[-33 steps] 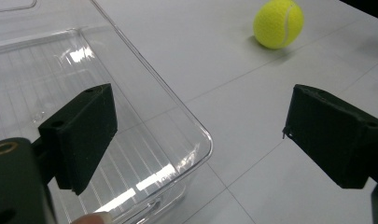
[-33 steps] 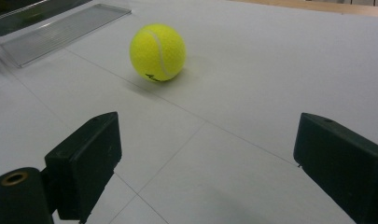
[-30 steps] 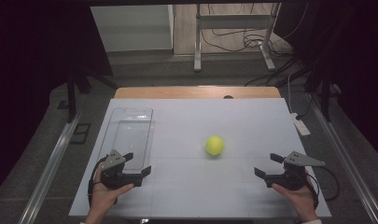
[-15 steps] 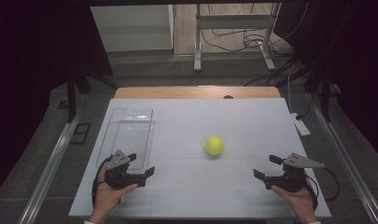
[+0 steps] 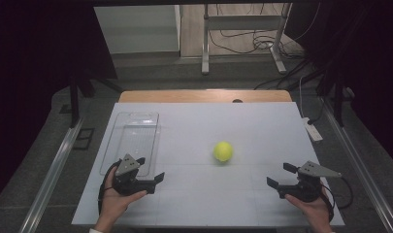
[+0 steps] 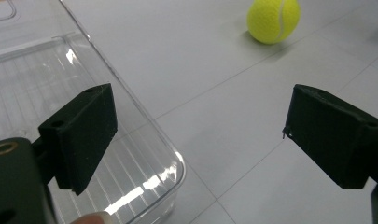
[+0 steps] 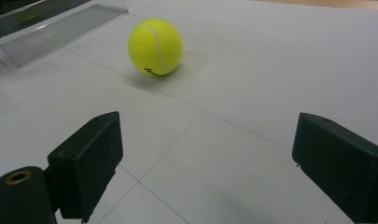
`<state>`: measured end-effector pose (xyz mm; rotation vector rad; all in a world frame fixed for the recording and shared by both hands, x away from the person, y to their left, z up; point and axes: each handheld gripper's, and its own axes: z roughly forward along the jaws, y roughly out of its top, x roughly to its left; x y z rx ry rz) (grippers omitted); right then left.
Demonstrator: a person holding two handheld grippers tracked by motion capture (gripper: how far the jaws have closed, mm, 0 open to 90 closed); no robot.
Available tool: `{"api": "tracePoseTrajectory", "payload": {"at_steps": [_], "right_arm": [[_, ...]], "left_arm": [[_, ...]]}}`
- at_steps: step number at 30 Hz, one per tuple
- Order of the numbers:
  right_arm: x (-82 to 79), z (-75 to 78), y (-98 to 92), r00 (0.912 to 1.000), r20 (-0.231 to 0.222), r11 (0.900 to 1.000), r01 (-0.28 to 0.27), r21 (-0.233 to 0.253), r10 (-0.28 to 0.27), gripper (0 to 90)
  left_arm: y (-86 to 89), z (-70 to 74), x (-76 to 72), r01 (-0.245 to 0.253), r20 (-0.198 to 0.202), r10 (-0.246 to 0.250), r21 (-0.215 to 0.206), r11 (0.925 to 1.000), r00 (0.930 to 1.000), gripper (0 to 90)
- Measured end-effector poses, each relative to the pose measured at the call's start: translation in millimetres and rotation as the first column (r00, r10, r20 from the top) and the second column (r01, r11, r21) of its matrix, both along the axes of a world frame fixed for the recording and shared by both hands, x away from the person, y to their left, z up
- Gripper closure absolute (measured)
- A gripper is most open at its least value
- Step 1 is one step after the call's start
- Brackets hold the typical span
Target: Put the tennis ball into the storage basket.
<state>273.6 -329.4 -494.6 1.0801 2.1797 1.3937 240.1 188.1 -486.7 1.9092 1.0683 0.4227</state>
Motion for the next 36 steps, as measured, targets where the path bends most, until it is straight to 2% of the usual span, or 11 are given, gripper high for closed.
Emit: {"api": "tracePoseTrajectory", "payload": {"at_steps": [11, 16, 26, 36], "right_arm": [[3.3, -1.3, 2.4, 1.0, -0.003, 1.0, -0.005, -0.005, 0.005, 8.9], [3.0, -0.3, 3.9, 1.0, -0.003, 1.0, -0.008, 0.01, 0.008, 8.9], [3.2, -1.2, 5.2, 0.9999, -0.005, 1.0, -0.012, 0.008, 0.012, 8.9], [3.7, -2.5, 6.4, 0.9999, -0.003, 1.0, -0.013, -0.004, 0.013, 8.8]], "left_arm": [[-3.8, 8.4, 1.7, 0.009, -0.01, -0.009, -0.004, 1.0, 0.9999, 10.1], [-6.8, 12.7, 6.4, 0.011, -0.027, -0.011, 0.006, 0.9999, 0.9996, 10.2], [-9.9, 21.7, 15.4, 0.028, -0.042, -0.028, -0.002, 0.9996, 0.9987, 10.3], [-19.8, 25.7, 24.5, 0.054, -0.057, -0.053, 0.011, 0.9985, 0.997, 10.3]]}}
